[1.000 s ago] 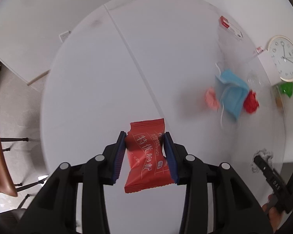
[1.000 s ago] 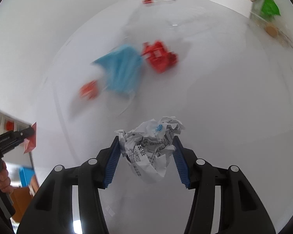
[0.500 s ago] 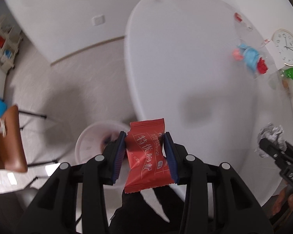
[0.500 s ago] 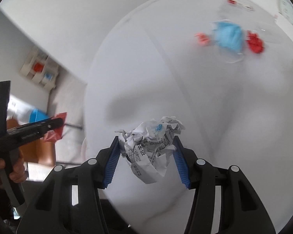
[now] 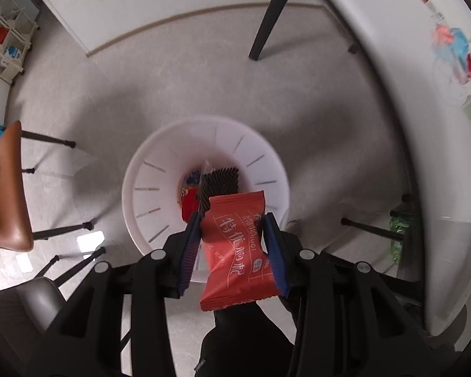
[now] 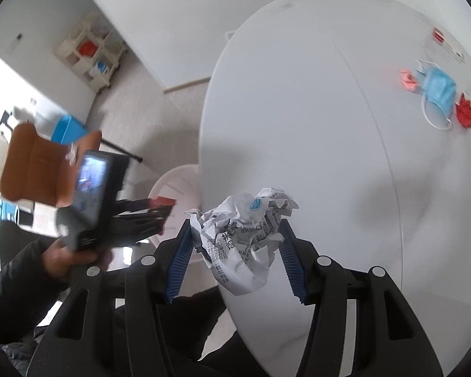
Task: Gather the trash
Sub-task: 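Carry the red packet and white paper to the wastebasket and release them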
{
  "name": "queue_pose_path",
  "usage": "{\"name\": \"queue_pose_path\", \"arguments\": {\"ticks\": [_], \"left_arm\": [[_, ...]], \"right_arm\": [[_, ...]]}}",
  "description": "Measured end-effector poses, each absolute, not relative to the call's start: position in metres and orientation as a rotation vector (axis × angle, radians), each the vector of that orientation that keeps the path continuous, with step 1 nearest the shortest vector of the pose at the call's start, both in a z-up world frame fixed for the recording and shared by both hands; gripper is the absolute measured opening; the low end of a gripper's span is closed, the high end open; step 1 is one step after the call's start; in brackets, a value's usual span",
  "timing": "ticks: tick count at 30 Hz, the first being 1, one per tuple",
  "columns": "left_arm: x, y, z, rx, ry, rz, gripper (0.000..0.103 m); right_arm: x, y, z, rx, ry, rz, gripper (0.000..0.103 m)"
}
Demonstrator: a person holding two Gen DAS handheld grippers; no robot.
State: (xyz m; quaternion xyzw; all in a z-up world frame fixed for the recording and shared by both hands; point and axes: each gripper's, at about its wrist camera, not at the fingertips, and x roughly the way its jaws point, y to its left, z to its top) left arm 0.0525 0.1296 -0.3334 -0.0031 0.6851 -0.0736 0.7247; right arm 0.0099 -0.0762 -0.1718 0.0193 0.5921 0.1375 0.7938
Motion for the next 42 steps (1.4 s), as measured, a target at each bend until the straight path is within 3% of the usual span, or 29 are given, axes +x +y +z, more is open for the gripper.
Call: {"name": "queue_pose_path", "arguments": {"ticks": [3,8,19,28,38,41,42], "left_arm": [[0.047,0.133,-0.351,-0.024,1.536,-0.151,0.049],[0.044,0.140,-0.344,-0.019,1.495,-0.129,0.075],[0.037,0.169,-0.280,-0.036,1.386,-0.032,0.089],[0.006,0.239,-0.241,-0.106,1.352,0.138,0.092],[-0.027,0.300,-0.235,-0.147,1.361,0.267,0.093],[-0.028,0.302,-0.235,-0.137,1.362,0.260,0.093],[-0.027,0.302,-0.235,-0.131,1.361,0.255,0.093]], "right_arm": [[0.008,-0.064,-0.176,0.013,1.293,0.313,0.055],[0.008,-0.050,-0.179,-0.005,1.311,0.336,0.055],[0.019,-0.015,-0.194,-0.055,1.335,0.426,0.056],[0.033,0.062,-0.231,-0.178,1.362,0.590,0.057],[0.035,0.125,-0.297,-0.296,1.408,0.658,0.058],[0.034,0.125,-0.309,-0.309,1.430,0.636,0.068],[0.033,0.128,-0.312,-0.314,1.438,0.624,0.076]]}}
